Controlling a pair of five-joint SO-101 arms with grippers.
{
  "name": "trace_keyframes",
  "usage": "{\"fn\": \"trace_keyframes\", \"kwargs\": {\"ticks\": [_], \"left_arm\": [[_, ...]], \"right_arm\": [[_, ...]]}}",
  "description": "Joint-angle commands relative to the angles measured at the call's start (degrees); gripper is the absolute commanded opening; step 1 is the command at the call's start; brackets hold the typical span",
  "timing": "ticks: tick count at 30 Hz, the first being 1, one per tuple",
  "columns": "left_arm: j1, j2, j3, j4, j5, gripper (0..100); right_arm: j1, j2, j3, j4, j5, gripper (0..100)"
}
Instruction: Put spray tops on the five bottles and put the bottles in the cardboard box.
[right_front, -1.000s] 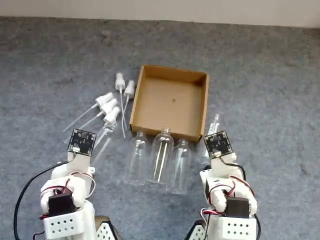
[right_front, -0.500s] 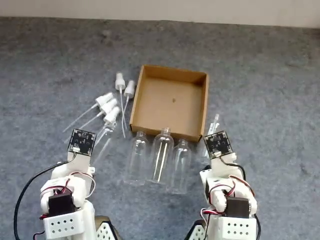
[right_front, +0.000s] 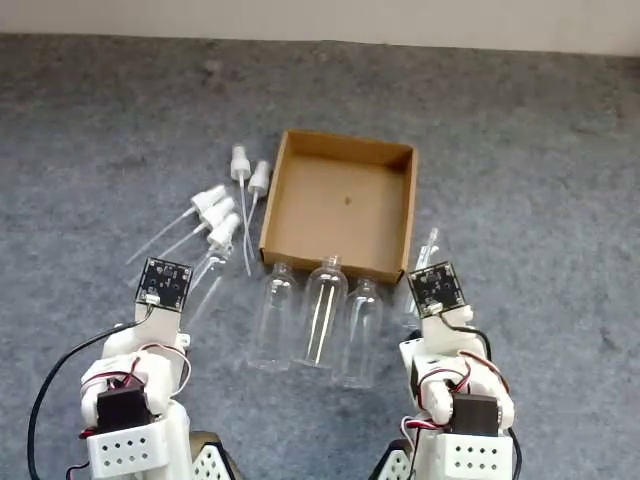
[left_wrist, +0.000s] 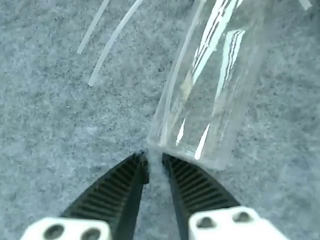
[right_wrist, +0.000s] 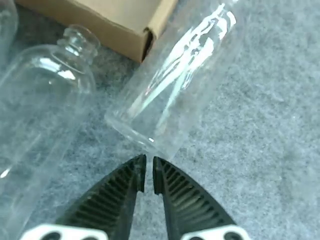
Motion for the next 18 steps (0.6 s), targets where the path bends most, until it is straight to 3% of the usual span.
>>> {"fn": "trace_keyframes", "kwargs": {"ticks": [1,11,18], "left_arm": [[0.66,-0.31,1.10,-1.05,-0.26,1],[0.66,-0.31,1.10,-1.05,-0.26,1],[0.66,-0.31,1.10,-1.05,-0.26,1]], "right_arm": [[0.48,-0.31,9.36,-1.63,0.35,0.5],[1.27,-0.48,9.19,-1.80,0.44,0.5],[9.01,-0.13,-0.75,-1.63,0.44,0.9]]}}
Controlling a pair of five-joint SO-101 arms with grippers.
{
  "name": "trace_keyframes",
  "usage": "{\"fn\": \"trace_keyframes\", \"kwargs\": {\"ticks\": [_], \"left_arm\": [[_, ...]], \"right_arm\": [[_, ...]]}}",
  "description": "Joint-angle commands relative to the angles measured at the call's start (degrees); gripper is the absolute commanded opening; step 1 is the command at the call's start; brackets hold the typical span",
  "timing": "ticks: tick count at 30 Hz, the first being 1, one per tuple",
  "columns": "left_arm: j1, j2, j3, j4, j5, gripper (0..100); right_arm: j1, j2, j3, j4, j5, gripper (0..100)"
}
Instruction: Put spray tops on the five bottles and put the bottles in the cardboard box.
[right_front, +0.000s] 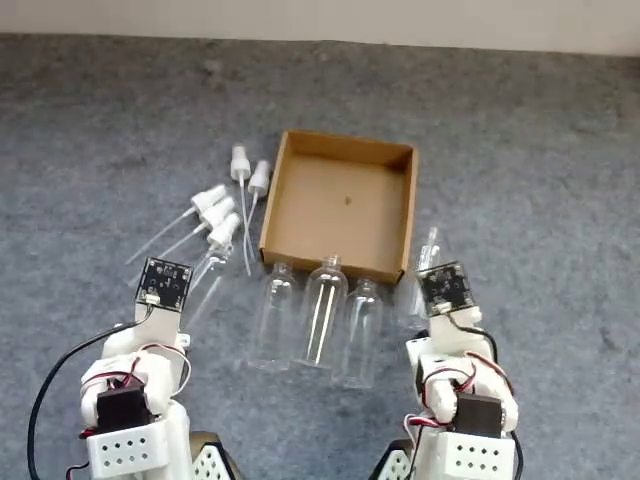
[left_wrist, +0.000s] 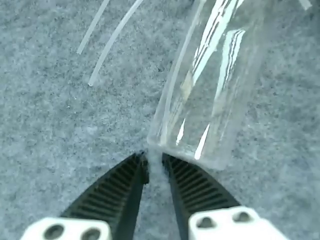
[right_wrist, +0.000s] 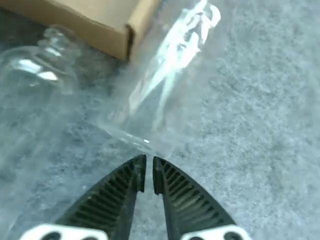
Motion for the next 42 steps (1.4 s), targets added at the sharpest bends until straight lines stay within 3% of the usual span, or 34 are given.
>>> {"fn": "trace_keyframes", "kwargs": {"ticks": [1,8,13,17,24,39,42], "left_arm": [[0.66,-0.31,1.10,-1.05,-0.26,1],[0.84,-0.31,1.10,-1.05,-0.26,2],[0.84,-0.31,1.10,-1.05,-0.26,2],[0.75,-0.31,1.10,-1.05,-0.26,1],[0.66,-0.31,1.10,-1.05,-0.26,1],[0.66,-0.31,1.10,-1.05,-0.26,1],[0.66,-0.31,1.10,-1.05,-0.26,1]], "right_arm": [[5.14,0.04,-3.38,-0.57,0.44,1.0],[5.41,6.64,-20.26,3.56,0.18,12.2],[1.98,31.43,-34.51,4.09,-0.53,15.6],[-2.86,54.99,-50.15,5.58,-5.71,15.9],[-8.84,84.35,-72.66,9.36,-6.33,30.1],[-7.69,101.32,-75.65,4.62,-9.67,29.6],[-5.23,102.81,-75.74,3.21,-9.67,22.0]]}}
